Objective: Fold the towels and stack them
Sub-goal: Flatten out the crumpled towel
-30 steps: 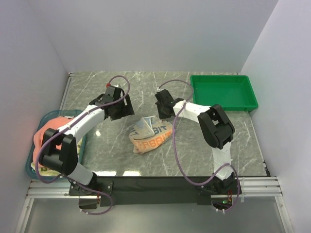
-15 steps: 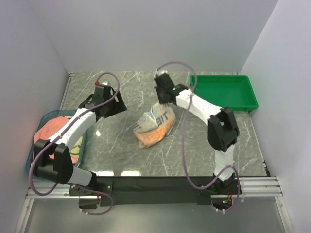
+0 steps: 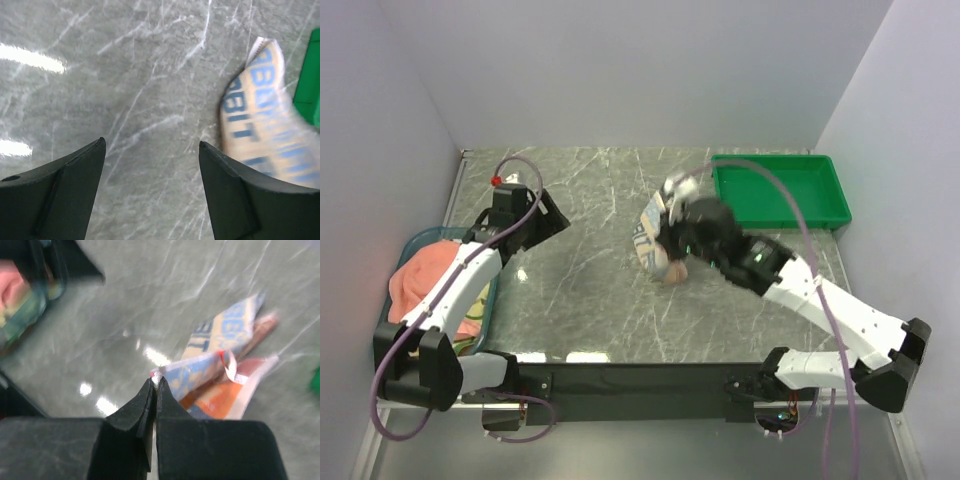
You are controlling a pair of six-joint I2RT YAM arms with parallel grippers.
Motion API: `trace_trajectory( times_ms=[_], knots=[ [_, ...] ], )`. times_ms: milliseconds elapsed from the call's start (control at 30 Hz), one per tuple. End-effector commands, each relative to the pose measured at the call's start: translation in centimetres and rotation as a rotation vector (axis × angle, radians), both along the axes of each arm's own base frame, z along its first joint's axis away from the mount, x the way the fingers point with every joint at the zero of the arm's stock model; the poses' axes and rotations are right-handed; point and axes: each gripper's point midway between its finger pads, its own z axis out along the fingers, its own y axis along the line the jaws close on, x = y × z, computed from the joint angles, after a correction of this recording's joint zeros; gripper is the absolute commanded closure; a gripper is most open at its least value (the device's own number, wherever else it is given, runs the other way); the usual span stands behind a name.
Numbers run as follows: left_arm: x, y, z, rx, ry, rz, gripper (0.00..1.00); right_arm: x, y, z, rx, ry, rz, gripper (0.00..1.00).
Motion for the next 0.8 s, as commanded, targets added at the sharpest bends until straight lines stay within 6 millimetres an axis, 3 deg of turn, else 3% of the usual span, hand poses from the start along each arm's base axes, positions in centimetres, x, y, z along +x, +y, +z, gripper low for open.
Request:
trace_trajectory(
  times_ms=[0, 33, 67, 200, 300, 333, 467, 500, 533, 633, 667, 767],
  knots=[
    [-1.5, -0.8, 0.1, -0.069, -0.009, -0.008, 0.19, -5.2, -0.2, -9.6, -0.072, 0.208, 0.047, 1.0],
    [-2.0, -0.9, 0.2, -0.082, -0.012, -0.016, 0.19, -6.3, -0.1, -11.0, -0.075, 0.239, 0.058, 1.0],
    [-2.3, -1.0, 0.0, -0.098, -0.004, -0.012, 0.19, -8.5, 0.1, -13.8, -0.101, 0.301, 0.085, 1.0],
    [-3.7, -1.6, -1.4, -0.135, 0.024, -0.024, 0.2, -13.3, 0.5, -18.6, -0.166, 0.42, 0.151, 0.95],
    [-3.9, -2.4, -1.9, -0.15, 0.038, -0.039, 0.2, -15.6, 0.6, -20.2, -0.221, 0.476, 0.188, 0.78],
    [-3.8, -2.7, -2.1, -0.152, 0.047, -0.045, 0.2, -15.8, 0.6, -20.1, -0.232, 0.475, 0.195, 0.65],
    [-3.0, -5.0, -1.9, -0.119, 0.057, -0.1, 0.2, -13.7, -0.5, -18.0, -0.23, 0.4, 0.086, 0.5],
    [-2.4, -6.2, -0.8, -0.107, 0.034, -0.122, 0.2, -12.6, -1.0, -17.2, -0.213, 0.371, 0.039, 0.46],
    [-2.1, -6.7, -1.6, -0.087, 0.065, -0.128, 0.2, -10.9, -2.1, -16.1, -0.161, 0.361, -0.026, 0.39],
    [-0.7, -8.9, -1.3, -0.067, 0.06, -0.158, 0.2, -8.4, -3.6, -14.7, -0.028, 0.366, -0.104, 0.37],
    [-0.3, -9.5, -1.2, -0.07, 0.06, -0.166, 0.21, -6.8, -4.8, -14.9, 0.014, 0.371, -0.178, 0.38],
    [1.3, -12.1, -1.2, -0.052, 0.073, -0.206, 0.21, -4.8, -6.6, -15.8, 0.084, 0.379, -0.265, 0.41]
  ],
)
